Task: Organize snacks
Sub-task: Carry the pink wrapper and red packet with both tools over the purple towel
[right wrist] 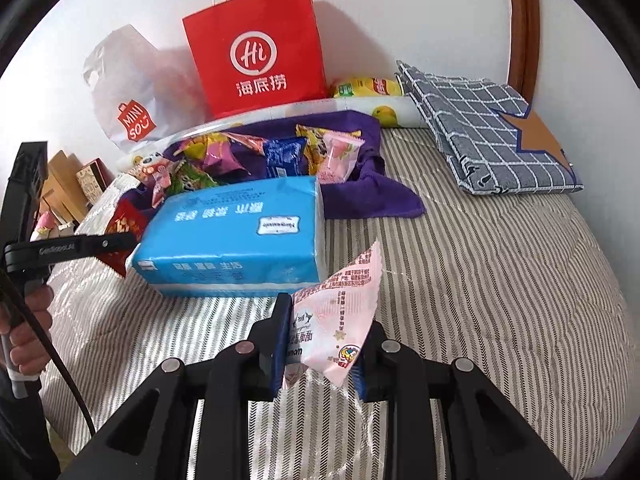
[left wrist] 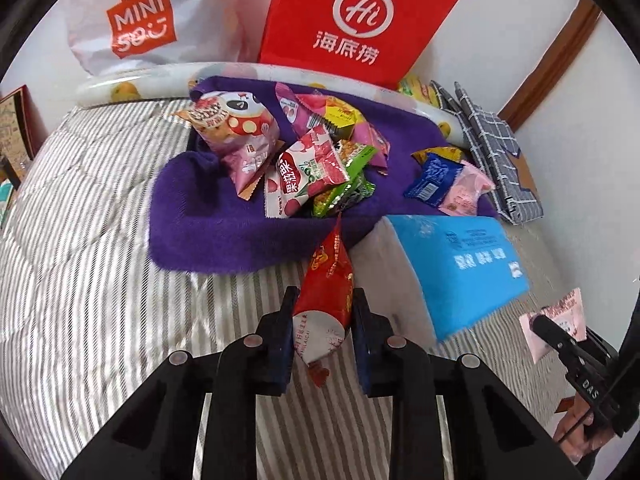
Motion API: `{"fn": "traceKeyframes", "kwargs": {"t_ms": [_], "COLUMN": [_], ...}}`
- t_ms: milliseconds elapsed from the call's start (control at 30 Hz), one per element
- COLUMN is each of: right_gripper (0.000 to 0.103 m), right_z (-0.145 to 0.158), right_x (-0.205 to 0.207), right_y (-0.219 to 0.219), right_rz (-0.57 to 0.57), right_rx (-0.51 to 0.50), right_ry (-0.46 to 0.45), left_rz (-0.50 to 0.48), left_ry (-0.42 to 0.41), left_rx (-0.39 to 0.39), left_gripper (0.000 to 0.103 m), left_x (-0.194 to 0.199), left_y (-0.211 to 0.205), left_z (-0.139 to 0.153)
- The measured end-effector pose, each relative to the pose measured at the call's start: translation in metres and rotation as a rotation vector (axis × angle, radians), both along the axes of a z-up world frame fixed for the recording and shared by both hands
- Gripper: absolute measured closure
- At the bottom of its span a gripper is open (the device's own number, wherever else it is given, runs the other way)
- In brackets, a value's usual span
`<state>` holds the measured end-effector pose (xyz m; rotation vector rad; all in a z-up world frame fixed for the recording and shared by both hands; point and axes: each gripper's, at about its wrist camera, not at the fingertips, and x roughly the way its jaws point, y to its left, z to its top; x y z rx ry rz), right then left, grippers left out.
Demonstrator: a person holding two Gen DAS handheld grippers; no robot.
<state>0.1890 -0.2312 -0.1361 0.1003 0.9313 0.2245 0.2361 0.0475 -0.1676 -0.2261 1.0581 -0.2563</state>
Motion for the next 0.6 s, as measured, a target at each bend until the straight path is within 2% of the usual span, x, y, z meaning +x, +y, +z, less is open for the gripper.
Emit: {"fn": "traceKeyframes", "kwargs": {"t_ms": [333, 600], "right_gripper": [0.078, 0.078], "right_z": [0.038, 0.068], "right_x": [0.009, 0.029], "right_y": [0.001, 0.003], "right_rz": [-0.001, 0.000], "right_rx": [0.004, 0.034], "right_ry": [-0.078, -0.129], "left_rz": [-0.025, -0.064], "left_ry": [-0.053, -0.096], "left_rx": [-0.058, -0.079], "left_gripper": [0.078, 0.078], "left_x": [-0.027, -0.026], "left_y": [-0.016, -0.044], "left_z": [0.039, 0.066]}}
